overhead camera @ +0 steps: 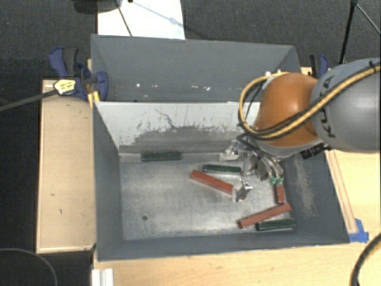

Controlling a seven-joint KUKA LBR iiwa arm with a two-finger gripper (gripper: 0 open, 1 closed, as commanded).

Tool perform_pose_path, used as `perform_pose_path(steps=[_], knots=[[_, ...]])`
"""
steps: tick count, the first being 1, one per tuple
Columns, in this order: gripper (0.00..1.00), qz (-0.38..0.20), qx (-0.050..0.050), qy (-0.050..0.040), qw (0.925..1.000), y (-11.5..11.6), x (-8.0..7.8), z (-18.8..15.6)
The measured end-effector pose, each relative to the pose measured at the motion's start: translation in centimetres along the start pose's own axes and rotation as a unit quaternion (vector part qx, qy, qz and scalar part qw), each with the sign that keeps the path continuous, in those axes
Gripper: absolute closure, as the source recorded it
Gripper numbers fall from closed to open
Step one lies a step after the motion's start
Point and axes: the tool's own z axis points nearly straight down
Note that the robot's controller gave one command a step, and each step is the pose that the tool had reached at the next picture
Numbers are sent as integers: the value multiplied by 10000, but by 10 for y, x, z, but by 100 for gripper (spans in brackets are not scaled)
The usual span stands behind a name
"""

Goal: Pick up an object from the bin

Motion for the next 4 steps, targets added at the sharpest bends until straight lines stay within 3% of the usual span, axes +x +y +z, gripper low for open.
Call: perform_pose_path(steps=[1, 3, 4], knots=[[100, 956, 0, -19, 9954, 6, 8, 55], [100, 952, 0, -18, 9955, 6, 8, 54], [100, 659, 10, 10, 9978, 22, -2, 17]])
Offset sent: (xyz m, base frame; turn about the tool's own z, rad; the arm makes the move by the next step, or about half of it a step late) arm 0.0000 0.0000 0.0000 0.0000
